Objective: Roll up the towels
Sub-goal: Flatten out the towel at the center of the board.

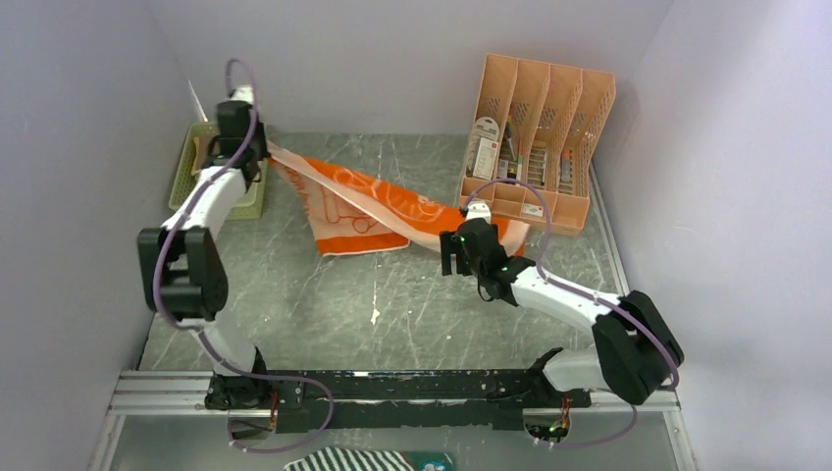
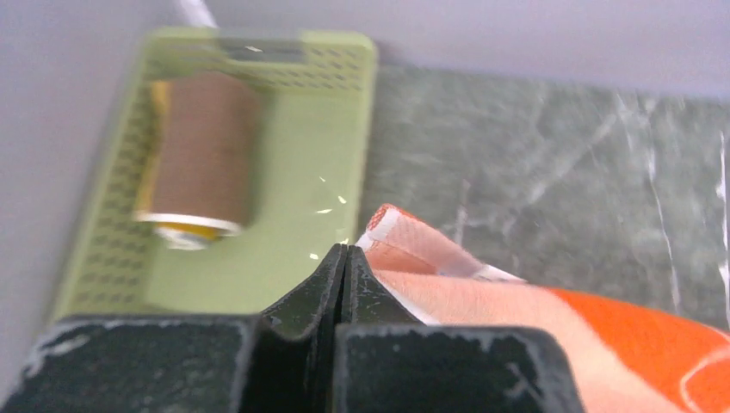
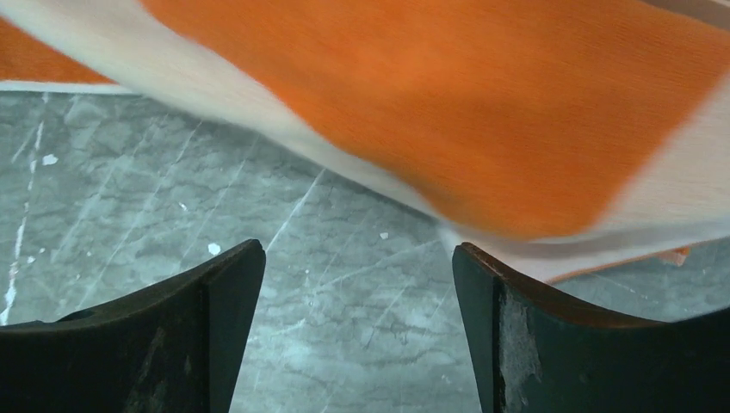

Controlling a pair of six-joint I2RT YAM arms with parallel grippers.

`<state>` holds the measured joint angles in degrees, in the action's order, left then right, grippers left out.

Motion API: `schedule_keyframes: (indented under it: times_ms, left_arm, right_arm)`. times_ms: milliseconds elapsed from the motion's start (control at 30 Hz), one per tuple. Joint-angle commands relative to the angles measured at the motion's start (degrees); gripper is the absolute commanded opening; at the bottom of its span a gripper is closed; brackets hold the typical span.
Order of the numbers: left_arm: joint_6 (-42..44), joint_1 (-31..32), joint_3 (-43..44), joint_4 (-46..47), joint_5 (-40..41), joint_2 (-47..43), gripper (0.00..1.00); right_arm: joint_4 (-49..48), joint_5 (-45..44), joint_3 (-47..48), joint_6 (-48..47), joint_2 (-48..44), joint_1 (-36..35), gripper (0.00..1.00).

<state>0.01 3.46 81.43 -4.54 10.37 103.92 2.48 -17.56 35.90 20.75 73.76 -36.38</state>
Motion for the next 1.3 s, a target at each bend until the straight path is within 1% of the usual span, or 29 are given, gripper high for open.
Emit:
schedule_keyframes:
  times_ms: [0,133,233,433,500,667,733,933,1133,1267]
  left_arm:
    - [-0.8,-1.8,-3.2,2.0,1.8,-5.8,0.07]
    - [-1.1,-3.0,-1.8,0.3,1.1,-6.5,0.07]
    - [-0.9,-3.1,-1.7,0.5,0.5,-6.6,0.07]
    - [-0.8,-3.2,-0.7,-0.4,-1.3,-5.0,0.07]
    - [-1.0,-3.3,-0.3,-0.6,-2.1,-4.7,0.07]
    - [-1.0,-3.3,-0.3,-0.5,-3.1,-5.1,0.07]
    - [-1.0,-3.2,-0.4,-0.4,-3.5,-5.2,0.07]
    - [-1.1,-3.3,-0.2,-1.4,-4.9,-5.5,0.07]
    - [-1.2,-3.3,0.1,-2.0,-5.3,-6.9,0.07]
    - [-1.3,-3.2,0.4,-2.0,-5.9,-7.9,0.07]
  right_arm:
    - [-1.0,-0.3,3.6,-3.3,4.3,0.3,0.80]
    - [1.6,-0.4,6.5,-6.4,6.7,0.2,0.80]
    - [0.7,-0.3,6.5,-9.7,7.6,0.0,0.80]
    - [4.6,-5.9,7.8,-14.8,9.1,-2.0,0.78]
    - [6.0,-5.1,7.4,-14.3,8.4,-2.0,0.76]
    - [7.1,2.0,5.1,-9.2,6.6,-1.1,0.71]
    - [7.4,4.8,4.9,-7.9,7.2,0.7,0.67]
    - [9.2,7.5,6.5,-6.9,9.3,3.4,0.64]
    - [13.7,11.4,7.9,-5.7,12.5,4.9,0.59]
    - [14.4,12.9,7.4,-4.5,14.9,6.0,0.56]
